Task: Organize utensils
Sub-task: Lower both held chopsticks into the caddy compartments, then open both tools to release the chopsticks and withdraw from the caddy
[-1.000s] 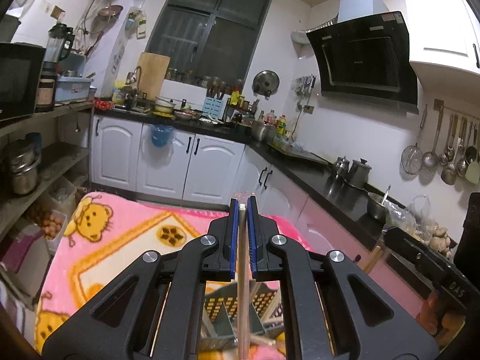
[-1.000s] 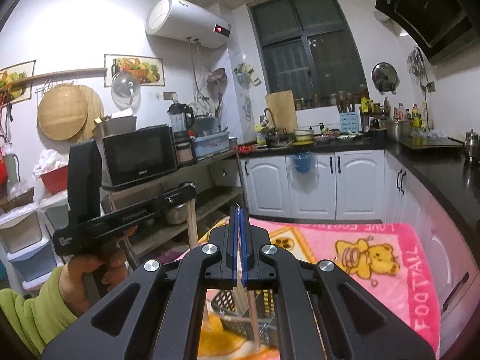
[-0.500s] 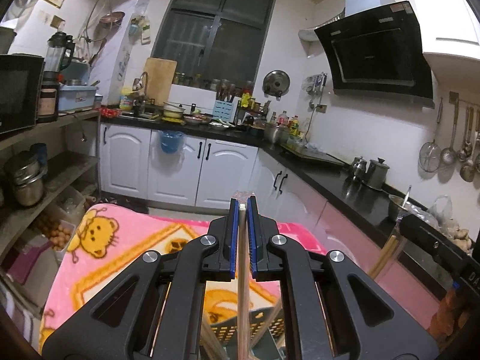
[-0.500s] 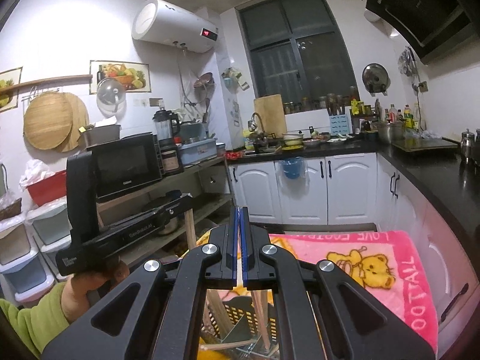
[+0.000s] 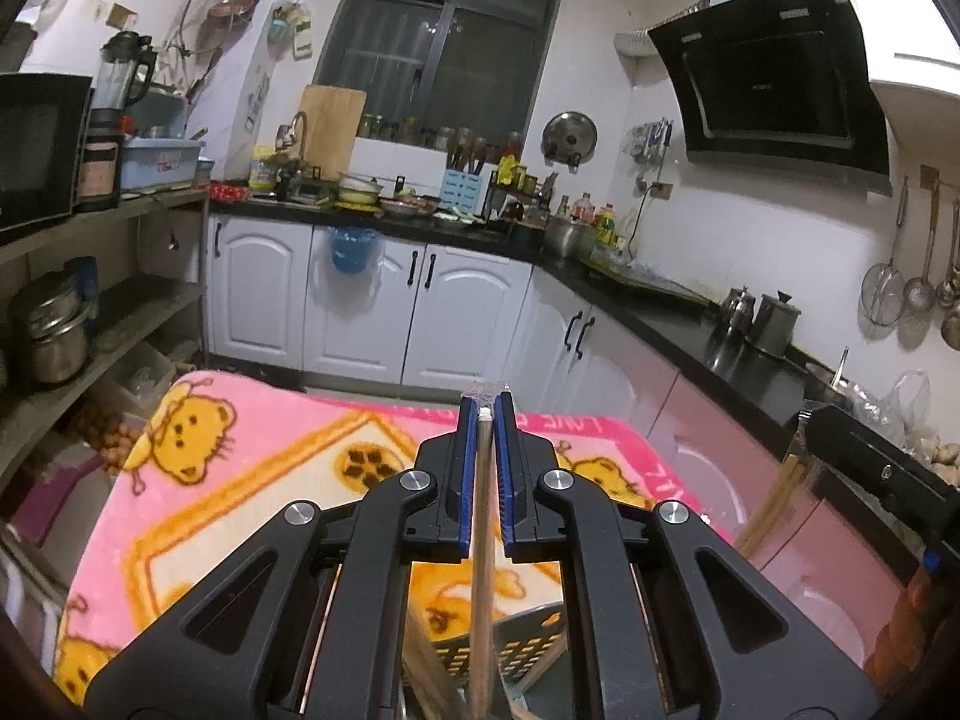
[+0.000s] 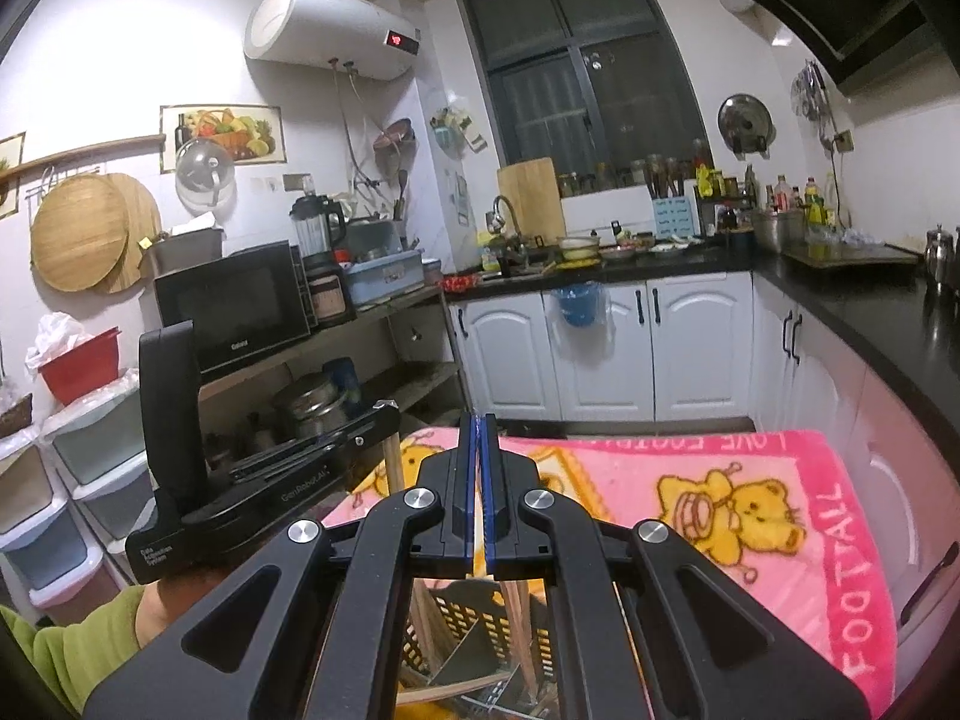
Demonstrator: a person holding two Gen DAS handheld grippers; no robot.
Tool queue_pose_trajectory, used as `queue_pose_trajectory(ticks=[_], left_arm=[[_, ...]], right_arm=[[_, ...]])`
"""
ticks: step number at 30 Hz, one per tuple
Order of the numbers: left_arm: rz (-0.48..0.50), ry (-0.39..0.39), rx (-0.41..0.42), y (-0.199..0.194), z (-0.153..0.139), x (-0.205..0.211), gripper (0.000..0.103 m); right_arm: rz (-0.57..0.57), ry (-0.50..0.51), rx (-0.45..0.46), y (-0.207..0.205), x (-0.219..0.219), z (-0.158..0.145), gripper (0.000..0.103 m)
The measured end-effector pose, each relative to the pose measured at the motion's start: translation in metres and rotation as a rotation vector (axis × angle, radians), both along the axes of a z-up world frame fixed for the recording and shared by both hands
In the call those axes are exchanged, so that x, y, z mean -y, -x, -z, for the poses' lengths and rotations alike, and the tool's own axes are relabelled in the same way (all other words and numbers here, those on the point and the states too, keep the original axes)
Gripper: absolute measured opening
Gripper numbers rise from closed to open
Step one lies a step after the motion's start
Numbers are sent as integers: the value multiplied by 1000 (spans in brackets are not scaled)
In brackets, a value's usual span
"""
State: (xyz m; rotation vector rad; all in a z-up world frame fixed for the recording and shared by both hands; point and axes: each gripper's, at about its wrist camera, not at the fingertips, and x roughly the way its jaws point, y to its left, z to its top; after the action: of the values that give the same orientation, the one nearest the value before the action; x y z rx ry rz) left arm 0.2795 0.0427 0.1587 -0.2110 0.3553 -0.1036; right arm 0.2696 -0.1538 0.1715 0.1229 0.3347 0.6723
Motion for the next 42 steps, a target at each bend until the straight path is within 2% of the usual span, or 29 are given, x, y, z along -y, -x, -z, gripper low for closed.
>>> queue_pose_trajectory(ticks=[14, 16, 19, 23, 33, 42], left_arm=[[30, -23, -79, 4, 26, 3, 4], [32, -22, -87, 7, 29, 4, 8], [31, -27, -94, 10, 32, 5, 15], [31, -20, -106, 19, 34, 3, 23], [14, -17, -124, 50, 40, -4, 48], [1, -14, -141, 79, 46, -5, 61]], right_arm=[[14, 39, -100, -11, -3, 33, 3], [16, 48, -110, -10, -3, 36, 5], [24, 55, -119, -7, 0, 41, 17], [40, 66, -122, -1, 5, 43, 24], [53, 83, -136, 18, 16, 49, 33], [58, 102, -111, 50, 21, 53, 44]])
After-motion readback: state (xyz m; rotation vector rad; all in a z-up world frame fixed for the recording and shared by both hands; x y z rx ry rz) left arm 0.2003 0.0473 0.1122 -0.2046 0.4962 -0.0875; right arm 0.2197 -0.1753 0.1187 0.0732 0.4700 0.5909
